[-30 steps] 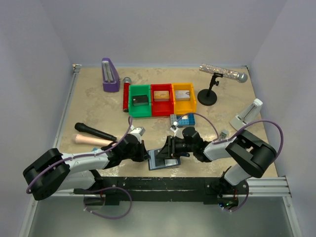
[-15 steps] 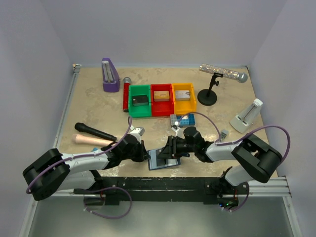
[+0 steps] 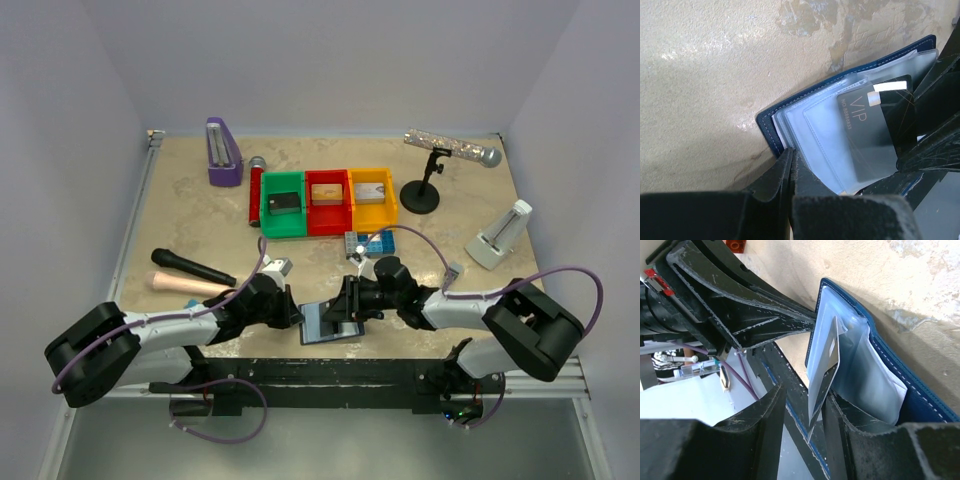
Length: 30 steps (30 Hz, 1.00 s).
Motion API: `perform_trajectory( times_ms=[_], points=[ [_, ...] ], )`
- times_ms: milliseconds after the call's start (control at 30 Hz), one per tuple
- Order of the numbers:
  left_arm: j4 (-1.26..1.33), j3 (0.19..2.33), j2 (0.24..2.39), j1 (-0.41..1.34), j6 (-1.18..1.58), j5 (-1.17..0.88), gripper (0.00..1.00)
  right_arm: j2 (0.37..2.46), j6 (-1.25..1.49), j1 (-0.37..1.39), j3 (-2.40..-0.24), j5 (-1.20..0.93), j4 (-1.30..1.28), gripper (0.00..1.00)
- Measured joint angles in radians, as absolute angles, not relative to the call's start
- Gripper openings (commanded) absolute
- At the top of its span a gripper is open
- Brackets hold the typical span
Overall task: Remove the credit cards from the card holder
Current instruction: Remove the credit card from the card holder.
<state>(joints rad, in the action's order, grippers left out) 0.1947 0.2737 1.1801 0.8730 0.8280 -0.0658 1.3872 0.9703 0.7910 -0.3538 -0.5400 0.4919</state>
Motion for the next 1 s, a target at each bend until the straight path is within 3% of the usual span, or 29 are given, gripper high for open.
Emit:
perform_trajectory(
  times_ms=[300,1000],
  points=[
    [0.194,0.266,1.168,0.873,0.828,-0.059,0.00,1.376,0.966,0.790,-0.354,-0.533,0.469,0.34],
    [0.181,0.259,1.148,0.873,0.828,-0.044,0.00,1.359,0.960,0.777,-0.353,-0.514,0.447,0.11]
  ],
)
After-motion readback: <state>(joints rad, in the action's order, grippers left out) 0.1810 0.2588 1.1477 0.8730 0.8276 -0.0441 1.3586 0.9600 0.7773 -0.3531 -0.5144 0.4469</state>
